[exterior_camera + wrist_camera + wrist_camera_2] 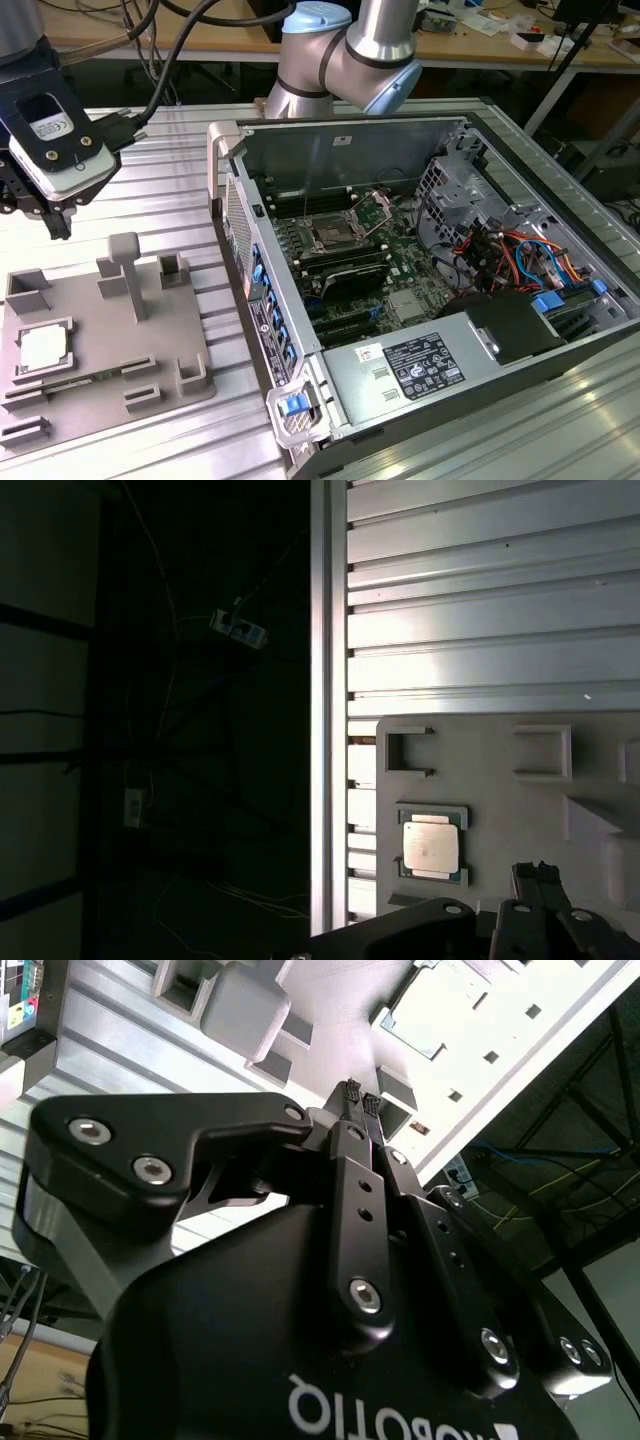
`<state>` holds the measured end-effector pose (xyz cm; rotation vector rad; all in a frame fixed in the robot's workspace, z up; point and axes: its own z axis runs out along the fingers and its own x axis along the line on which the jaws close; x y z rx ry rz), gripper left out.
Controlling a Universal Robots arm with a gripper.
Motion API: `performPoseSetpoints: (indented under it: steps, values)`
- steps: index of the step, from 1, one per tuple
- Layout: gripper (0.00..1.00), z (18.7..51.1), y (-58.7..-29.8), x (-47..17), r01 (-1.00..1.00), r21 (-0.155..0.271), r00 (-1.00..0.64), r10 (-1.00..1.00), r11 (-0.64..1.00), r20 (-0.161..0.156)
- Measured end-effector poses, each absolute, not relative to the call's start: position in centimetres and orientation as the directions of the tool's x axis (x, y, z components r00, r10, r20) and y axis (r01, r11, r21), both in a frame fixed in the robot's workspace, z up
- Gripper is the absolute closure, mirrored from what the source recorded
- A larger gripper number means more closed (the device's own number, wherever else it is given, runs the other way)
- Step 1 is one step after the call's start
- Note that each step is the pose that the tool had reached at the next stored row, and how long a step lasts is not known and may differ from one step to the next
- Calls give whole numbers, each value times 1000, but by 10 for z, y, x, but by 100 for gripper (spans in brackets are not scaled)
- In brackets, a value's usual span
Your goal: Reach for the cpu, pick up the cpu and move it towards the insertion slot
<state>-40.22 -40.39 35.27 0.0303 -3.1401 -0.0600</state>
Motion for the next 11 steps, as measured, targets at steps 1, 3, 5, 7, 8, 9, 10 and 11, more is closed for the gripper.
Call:
performPoseSetpoints:
  steps: [1, 3, 5, 7, 8, 9, 10, 11]
  values:
    - [89, 353, -404, -402, -19, 38, -1000, -19, 999, 0]
    - [89, 353, -404, -402, -19, 38, -1000, -19, 999, 1]
    - [89, 353, -404, -402, -19, 38, -1000, -19, 999, 1]
    - [89, 353, -404, -402, -19, 38, -1000, -19, 999, 1]
    - [89, 353, -404, -402, -19, 38, -1000, -19, 999, 1]
    - [89, 353, -404, -402, -19, 38, -1000, -19, 999, 0]
    - [89, 353, -404, -402, -19, 38, -1000, -19, 999, 0]
    - [89, 353, -404, -402, -19, 38, -1000, -19, 999, 1]
